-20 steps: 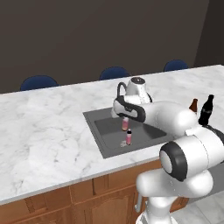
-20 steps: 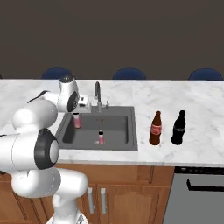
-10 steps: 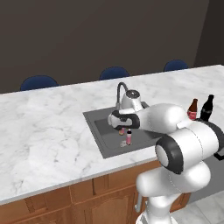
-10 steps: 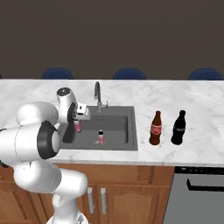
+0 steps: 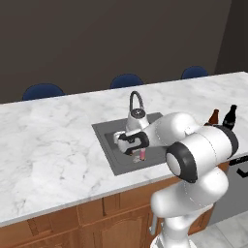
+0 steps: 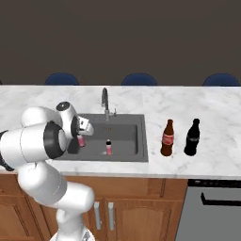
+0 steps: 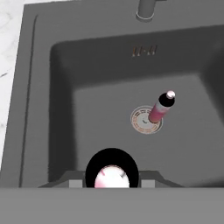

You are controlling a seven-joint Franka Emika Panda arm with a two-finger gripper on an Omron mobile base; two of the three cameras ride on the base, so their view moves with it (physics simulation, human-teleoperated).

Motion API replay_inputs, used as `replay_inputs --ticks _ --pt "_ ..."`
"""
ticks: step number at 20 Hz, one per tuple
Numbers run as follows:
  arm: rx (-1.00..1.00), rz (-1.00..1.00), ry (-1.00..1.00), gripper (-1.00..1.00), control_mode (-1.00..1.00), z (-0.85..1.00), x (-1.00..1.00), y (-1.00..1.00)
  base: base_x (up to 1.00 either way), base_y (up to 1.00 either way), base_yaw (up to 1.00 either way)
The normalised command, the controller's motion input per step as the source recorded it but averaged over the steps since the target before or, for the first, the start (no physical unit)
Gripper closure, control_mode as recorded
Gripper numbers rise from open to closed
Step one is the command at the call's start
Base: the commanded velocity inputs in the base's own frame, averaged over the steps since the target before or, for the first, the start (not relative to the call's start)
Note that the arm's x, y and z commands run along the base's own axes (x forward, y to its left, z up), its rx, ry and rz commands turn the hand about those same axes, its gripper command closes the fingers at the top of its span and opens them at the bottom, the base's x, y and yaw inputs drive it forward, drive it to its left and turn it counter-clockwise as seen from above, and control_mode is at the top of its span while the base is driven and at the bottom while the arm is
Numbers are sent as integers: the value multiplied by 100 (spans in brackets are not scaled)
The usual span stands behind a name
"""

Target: Place the large bottle from the dining counter next to the other large bottle outside the sink, and place the small bottle from the dining counter next to the other small bottle inside the sink.

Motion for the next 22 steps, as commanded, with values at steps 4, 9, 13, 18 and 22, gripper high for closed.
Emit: replay_inputs --ticks 4,9,13,18,22 --pt "1 -5 4 100 -100 -10 24 0 0 0 0" --pt "4 -2 7 100 -100 0 23 0 0 0 0" --pt "7 0 2 100 -100 -29 2 0 0 0 0" --pt "0 0 -6 100 -100 -32 6 0 0 0 0" --pt "0 0 -1 100 -100 -2 17 0 0 0 0"
